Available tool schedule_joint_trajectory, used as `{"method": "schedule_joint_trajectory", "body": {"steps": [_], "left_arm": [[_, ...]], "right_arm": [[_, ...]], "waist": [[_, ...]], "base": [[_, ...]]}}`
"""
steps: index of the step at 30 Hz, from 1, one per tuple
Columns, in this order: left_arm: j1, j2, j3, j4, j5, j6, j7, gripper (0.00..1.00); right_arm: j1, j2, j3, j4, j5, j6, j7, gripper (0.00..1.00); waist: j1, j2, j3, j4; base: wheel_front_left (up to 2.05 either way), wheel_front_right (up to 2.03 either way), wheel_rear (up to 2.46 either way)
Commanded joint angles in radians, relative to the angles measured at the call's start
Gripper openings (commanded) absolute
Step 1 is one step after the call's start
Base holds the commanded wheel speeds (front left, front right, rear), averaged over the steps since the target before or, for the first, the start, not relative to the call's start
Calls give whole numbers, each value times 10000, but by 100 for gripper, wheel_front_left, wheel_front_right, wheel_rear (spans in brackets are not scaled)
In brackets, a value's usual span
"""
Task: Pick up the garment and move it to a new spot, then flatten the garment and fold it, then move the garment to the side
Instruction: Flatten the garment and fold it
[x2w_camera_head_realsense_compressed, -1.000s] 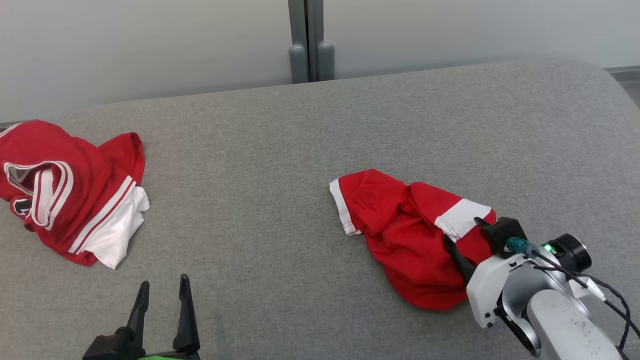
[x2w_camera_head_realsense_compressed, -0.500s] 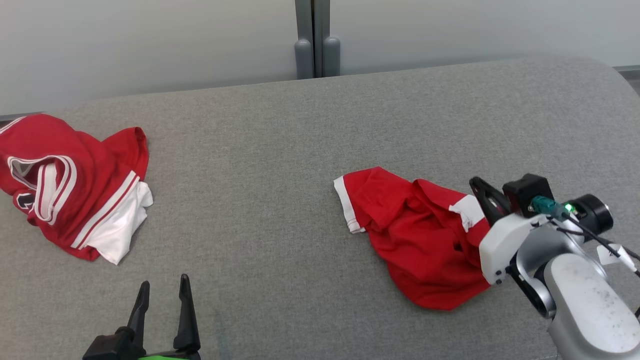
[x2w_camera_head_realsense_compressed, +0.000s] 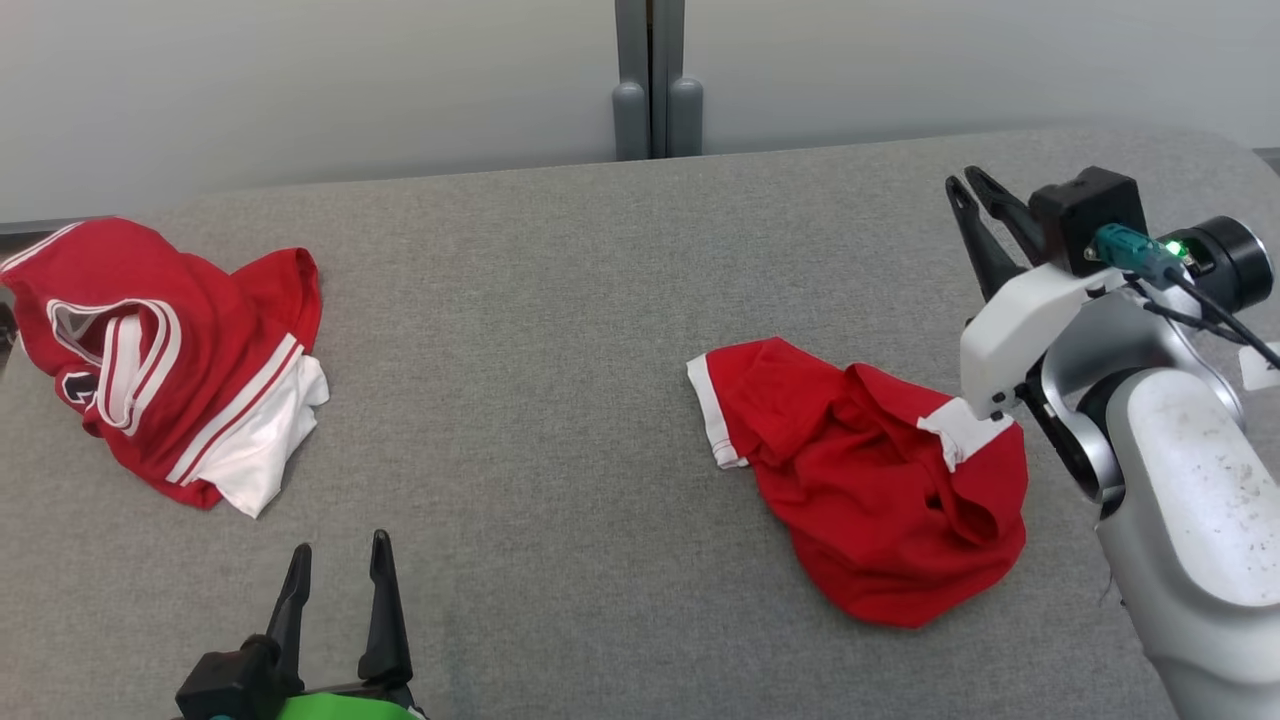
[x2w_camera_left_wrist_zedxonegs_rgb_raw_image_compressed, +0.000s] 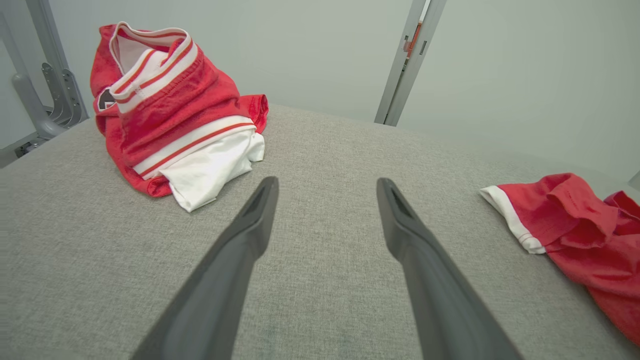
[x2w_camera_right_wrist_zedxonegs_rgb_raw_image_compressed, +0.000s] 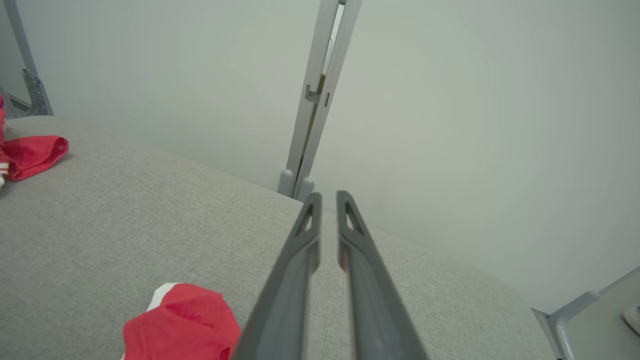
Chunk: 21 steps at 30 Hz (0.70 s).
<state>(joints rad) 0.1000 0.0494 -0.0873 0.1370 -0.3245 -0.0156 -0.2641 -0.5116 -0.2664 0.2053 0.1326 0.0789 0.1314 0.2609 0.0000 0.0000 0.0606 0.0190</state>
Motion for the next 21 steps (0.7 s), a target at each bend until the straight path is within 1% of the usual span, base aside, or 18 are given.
{"method": "schedule_joint_trajectory", "body": {"steps": [1, 5, 10, 16, 21], "left_arm": [[-37, 19, 31, -13, -89, 49, -5, 100], [144, 19, 61, -53, -114, 82, -5, 100], [187, 18, 89, -107, -124, 34, -5, 100], [173, 18, 165, -80, 5, -27, -7, 100], [123, 18, 229, 5, 85, -109, -7, 100]], "right_arm": [[385, 26, 23, -23, 99, -14, -135, 100], [996, 93, 10, -79, 126, -15, -683, 100], [2141, 286, -95, -124, 65, -14, -2089, 100], [3526, 635, -439, 427, -63, -14, -3606, 100], [3889, 815, -517, 1032, -157, -14, -4145, 100]], "waist": [[0, 0, -33, 73], [0, 0, -35, 51], [0, 0, 31, -124], [0, 0, 116, -362], [0, 0, 179, -540]], "base": [[0, 0, 0], [0, 0, 0], [0, 0, 0], [0, 0, 0], [0, 0, 0]]}}
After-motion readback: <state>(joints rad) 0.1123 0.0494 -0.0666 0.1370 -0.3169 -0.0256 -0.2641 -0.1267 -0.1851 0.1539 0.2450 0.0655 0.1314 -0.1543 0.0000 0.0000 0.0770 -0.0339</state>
